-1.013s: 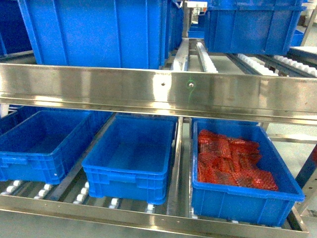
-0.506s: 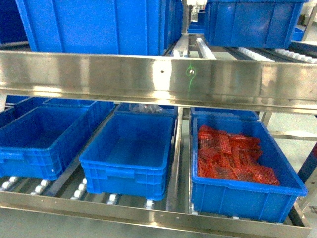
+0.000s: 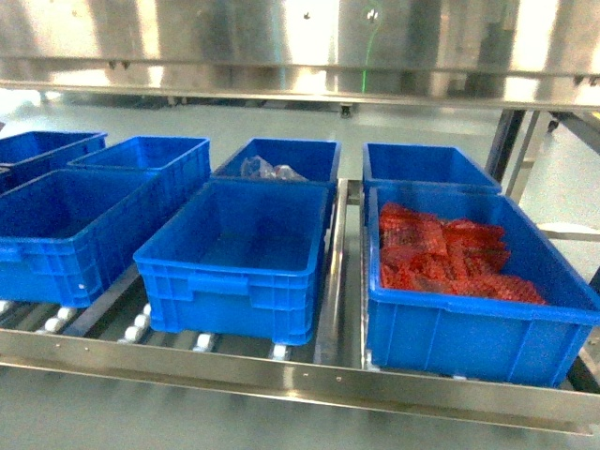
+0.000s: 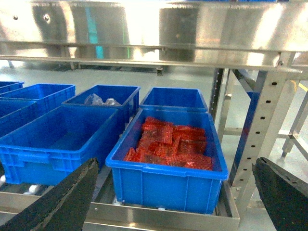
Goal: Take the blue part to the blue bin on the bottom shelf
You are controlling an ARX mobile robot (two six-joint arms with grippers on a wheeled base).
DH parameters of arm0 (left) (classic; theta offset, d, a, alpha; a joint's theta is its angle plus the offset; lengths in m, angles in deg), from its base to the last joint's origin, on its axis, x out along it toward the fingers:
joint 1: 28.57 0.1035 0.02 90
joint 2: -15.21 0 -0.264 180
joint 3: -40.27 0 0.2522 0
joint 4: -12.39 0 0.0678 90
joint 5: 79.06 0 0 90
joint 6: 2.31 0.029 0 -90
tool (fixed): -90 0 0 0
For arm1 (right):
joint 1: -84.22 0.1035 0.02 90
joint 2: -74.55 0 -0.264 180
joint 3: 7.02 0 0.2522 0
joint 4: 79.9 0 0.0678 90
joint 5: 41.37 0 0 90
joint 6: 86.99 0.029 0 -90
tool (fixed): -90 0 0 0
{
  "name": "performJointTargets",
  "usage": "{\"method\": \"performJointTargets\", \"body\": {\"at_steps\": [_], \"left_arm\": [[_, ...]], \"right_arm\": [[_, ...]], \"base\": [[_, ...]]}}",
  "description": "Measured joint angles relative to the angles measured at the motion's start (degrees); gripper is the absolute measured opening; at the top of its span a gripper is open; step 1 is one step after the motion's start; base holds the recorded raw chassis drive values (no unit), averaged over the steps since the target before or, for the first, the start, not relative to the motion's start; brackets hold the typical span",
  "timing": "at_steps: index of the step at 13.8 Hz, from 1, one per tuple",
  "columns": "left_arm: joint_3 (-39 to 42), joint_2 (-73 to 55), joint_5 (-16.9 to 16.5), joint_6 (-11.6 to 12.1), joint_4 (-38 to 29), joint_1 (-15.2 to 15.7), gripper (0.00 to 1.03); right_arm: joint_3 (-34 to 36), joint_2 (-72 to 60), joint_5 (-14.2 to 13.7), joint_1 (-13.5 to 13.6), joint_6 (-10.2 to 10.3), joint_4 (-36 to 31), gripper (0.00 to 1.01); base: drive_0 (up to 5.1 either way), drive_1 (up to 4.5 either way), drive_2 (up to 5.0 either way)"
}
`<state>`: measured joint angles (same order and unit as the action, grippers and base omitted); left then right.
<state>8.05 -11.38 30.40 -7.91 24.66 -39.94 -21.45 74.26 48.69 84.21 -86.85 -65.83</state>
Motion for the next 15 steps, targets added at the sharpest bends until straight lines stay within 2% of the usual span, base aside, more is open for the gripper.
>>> {"method": "performJointTargets", "body": {"at_steps": [15], "left_arm": [[0.2, 0.0, 0.0, 0.0, 0.1, 0.0, 0.43]], "right_arm": [[0.0, 0.0, 0.0, 0.0, 0.0, 0.0, 0.98]], "base": [[0.0, 0.00, 0.0]]}}
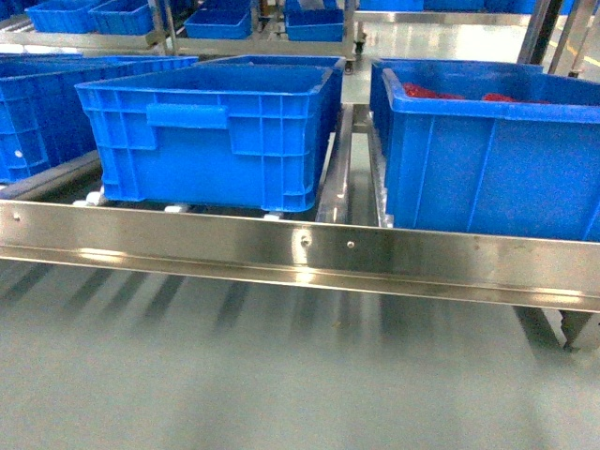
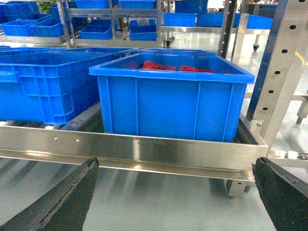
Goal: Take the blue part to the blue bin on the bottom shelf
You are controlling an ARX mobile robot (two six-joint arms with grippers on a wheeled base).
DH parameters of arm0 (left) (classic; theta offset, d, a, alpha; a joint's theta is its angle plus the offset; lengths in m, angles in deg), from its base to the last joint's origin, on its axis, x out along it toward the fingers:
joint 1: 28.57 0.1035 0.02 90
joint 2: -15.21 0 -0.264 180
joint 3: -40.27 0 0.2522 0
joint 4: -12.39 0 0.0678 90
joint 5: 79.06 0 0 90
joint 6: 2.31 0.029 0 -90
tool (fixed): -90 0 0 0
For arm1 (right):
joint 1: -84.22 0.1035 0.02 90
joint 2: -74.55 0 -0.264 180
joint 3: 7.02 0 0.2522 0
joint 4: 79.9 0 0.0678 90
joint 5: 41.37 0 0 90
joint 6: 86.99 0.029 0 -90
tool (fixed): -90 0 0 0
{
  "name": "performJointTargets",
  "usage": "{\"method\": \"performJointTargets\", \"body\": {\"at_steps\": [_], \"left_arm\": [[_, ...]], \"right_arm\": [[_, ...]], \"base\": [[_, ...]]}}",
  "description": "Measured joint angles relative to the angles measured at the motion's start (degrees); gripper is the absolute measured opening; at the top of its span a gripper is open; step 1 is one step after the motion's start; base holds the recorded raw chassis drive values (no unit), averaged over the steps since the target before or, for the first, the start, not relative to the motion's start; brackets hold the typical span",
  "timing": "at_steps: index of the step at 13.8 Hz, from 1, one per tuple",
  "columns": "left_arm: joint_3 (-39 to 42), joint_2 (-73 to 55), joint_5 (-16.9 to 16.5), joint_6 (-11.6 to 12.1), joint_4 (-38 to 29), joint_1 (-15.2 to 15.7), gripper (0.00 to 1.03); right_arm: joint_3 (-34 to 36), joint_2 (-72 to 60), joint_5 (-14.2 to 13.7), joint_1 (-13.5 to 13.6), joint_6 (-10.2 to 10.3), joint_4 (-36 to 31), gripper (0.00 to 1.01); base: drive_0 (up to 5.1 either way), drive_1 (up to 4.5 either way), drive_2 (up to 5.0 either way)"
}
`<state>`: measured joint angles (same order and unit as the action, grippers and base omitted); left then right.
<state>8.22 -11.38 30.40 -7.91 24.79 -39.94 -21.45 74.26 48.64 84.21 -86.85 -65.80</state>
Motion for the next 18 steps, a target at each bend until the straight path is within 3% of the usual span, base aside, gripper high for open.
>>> {"method": "performJointTargets", "body": {"at_steps": [3, 18], "left_arm": [[0.0, 0.0, 0.0, 0.0, -0.1, 0.0, 0.43], [0.0, 0.0, -0.1, 0.0, -0.2, 0.0, 0.43]], "right_arm": [[0.0, 0.0, 0.0, 0.0, 0.0, 0.0, 0.98], [0.0, 0.0, 0.0, 0.0, 0.0, -0.2, 0.98]], "base": [[0.0, 0.00, 0.0], [2.6, 2.27, -5.0]]}}
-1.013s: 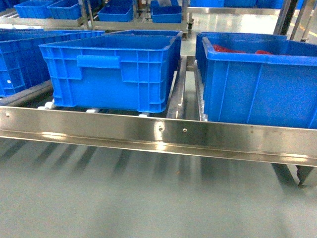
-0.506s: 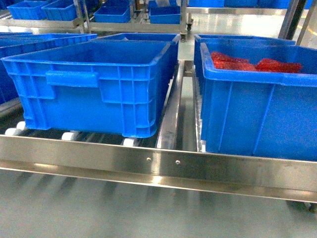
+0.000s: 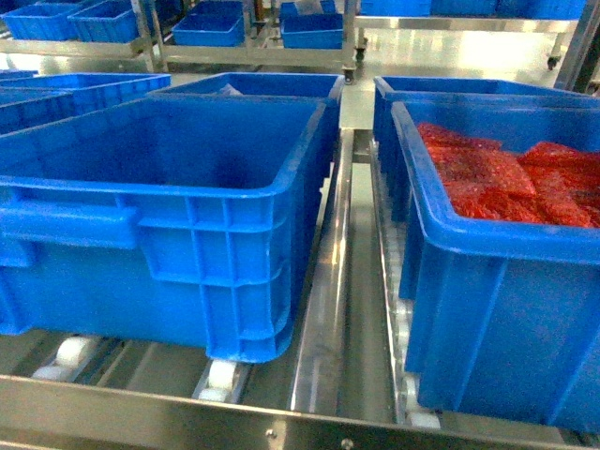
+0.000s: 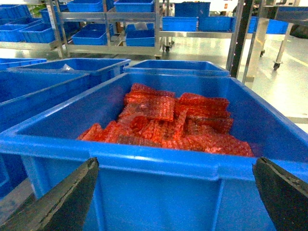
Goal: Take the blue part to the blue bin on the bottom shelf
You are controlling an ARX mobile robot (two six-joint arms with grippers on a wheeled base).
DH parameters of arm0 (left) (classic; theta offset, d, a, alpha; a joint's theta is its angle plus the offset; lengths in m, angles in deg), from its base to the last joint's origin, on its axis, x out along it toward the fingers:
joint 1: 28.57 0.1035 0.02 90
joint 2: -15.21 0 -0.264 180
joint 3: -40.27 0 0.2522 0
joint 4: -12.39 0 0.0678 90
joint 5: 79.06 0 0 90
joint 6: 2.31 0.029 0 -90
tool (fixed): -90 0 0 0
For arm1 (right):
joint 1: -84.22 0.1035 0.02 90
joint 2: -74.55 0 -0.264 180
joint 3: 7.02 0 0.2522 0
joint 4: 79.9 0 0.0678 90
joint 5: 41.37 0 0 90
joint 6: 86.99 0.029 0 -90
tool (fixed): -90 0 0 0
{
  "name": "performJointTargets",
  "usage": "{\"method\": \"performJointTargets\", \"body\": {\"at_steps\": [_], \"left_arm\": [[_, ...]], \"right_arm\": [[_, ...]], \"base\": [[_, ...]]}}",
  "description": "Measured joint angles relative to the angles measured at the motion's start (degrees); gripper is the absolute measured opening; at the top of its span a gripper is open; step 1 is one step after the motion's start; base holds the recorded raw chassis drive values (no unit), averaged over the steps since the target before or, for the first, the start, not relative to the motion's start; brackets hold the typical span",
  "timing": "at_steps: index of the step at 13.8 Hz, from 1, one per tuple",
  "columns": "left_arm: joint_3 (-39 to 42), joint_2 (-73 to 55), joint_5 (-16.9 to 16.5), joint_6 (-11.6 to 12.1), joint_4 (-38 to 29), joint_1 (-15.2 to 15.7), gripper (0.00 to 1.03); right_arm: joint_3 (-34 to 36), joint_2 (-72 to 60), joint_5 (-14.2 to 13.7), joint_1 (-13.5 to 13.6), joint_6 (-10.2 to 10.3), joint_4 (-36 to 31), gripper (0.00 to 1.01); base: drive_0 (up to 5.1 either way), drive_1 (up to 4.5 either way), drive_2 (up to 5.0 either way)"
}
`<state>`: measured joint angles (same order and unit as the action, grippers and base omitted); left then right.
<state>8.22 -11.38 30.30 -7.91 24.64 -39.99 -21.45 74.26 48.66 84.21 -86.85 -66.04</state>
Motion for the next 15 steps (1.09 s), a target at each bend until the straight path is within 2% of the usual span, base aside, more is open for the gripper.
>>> {"method": "performJointTargets", "body": {"at_steps": [7, 15], "left_arm": [[0.0, -0.1, 0.0, 0.0, -0.1, 0.0, 0.43], [0.0, -0.2, 0.0, 0.0, 0.0, 0.0, 0.43]], "right_arm": [[0.0, 0.0, 0.0, 0.0, 0.0, 0.1, 0.98], [0.0, 0.0, 0.0, 0.0, 0.0, 0.2, 0.98]], "base": [[0.0, 3.99, -4.0], [0.0, 0.00, 0.0]]}}
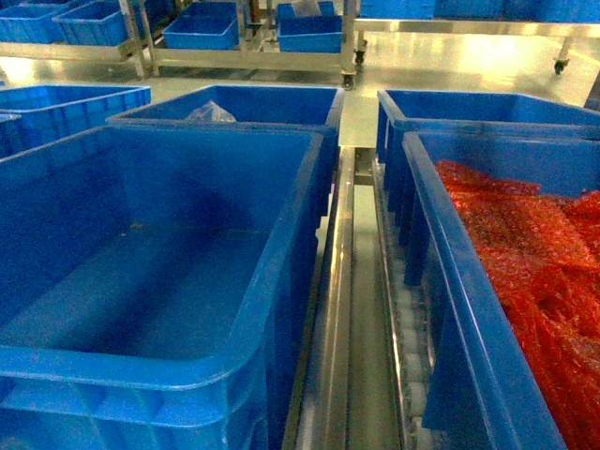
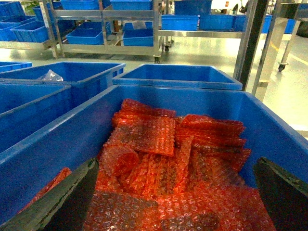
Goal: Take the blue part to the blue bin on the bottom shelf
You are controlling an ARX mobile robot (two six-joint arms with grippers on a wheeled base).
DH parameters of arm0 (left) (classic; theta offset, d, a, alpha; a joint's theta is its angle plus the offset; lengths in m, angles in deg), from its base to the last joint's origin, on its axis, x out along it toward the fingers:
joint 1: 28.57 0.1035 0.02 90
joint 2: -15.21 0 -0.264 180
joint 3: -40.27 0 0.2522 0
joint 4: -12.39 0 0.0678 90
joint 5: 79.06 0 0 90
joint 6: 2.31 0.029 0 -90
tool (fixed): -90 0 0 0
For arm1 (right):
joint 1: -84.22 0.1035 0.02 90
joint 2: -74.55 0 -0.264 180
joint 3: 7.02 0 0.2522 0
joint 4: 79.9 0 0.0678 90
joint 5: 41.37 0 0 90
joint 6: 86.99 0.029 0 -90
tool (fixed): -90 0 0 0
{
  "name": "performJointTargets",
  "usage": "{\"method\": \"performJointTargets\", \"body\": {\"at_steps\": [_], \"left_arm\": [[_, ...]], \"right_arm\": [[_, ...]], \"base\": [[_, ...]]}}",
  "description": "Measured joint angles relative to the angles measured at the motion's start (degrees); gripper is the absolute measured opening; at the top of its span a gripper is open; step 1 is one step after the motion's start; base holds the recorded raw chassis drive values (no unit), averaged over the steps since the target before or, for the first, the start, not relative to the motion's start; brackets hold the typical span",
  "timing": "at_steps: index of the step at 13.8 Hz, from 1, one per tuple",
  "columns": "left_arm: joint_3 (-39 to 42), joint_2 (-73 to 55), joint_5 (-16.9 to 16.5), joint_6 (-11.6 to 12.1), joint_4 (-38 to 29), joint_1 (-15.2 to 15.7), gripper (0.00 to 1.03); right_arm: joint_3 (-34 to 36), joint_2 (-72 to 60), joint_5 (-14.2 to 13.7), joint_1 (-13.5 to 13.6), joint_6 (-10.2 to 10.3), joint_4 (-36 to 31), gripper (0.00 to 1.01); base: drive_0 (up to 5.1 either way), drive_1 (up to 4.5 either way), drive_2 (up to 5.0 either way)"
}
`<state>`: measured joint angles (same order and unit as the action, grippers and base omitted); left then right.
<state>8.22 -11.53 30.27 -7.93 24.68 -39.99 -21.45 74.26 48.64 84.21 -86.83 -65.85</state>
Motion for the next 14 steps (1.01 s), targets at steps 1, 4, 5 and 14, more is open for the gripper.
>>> {"method": "performJointTargets", "body": {"at_steps": [1, 4, 5, 14], "left_arm": [[0.0, 0.0, 0.0, 0.0, 0.0, 0.0, 0.43], [0.0, 0.0, 0.0, 0.0, 0.0, 0.0, 0.43], [0.0, 0.0, 0.0, 0.0, 0.0, 0.0, 0.43], [0.0, 0.0, 0.0, 0.0, 0.0, 0.0, 0.43]], "right_arm": [[0.0, 0.0, 0.0, 0.0, 0.0, 0.0, 0.98], [0.0, 0.0, 0.0, 0.0, 0.0, 0.0, 0.98], [0.0, 0.0, 0.0, 0.0, 0.0, 0.0, 0.98], [0.0, 0.0, 0.0, 0.0, 0.0, 0.0, 0.98]], "base": [[0.0, 0.00, 0.0], [0.0, 0.00, 0.0], [0.0, 0.00, 0.0], [0.0, 0.00, 0.0]]}}
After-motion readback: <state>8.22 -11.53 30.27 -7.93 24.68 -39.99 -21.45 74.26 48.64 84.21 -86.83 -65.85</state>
